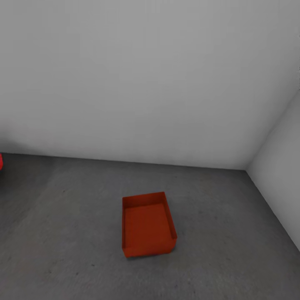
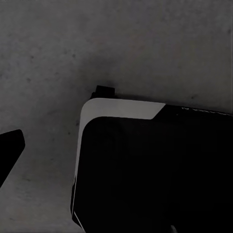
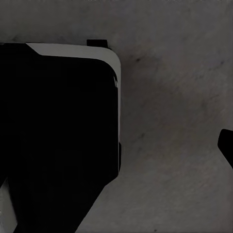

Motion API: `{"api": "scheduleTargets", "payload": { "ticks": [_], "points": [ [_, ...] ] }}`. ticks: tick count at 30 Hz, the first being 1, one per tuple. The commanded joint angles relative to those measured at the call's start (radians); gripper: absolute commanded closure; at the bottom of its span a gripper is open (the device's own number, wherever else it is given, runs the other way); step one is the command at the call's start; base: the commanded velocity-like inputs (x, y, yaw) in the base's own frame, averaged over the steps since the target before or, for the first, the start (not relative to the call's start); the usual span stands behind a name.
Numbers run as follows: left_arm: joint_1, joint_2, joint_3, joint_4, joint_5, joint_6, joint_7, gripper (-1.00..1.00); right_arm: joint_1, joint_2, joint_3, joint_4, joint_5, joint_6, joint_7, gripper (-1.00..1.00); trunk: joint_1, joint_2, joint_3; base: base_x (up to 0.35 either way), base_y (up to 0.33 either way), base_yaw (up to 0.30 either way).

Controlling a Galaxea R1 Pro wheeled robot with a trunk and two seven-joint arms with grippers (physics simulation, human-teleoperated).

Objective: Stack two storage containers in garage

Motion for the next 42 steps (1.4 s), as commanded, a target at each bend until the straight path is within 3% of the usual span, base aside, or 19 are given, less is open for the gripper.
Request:
{"api": "scheduleTargets", "payload": {
  "ticks": [1,9,42],
  "points": [
    [0.000,-0.002,-0.001,0.001,0.008,-0.003,-0.001,-1.00,0.000,0.001,0.008,0.003,-0.007,-0.005,-0.001,-1.00,0.000,-0.001,0.000,0.000,0.000,0.000],
    [0.003,-0.015,0.002,0.001,0.009,-0.005,-0.001,-1.00,0.000,0.001,0.008,0.003,-0.007,-0.005,-0.001,-1.00,0.000,-0.001,0.013,0.000,0.000,0.000],
    [0.003,-0.016,0.002,0.001,0.009,-0.005,-0.001,-1.00,0.001,0.001,0.008,0.003,-0.007,-0.006,-0.001,-1.00,0.000,-0.001,0.064,0.000,0.000,0.000]
  ]
}}
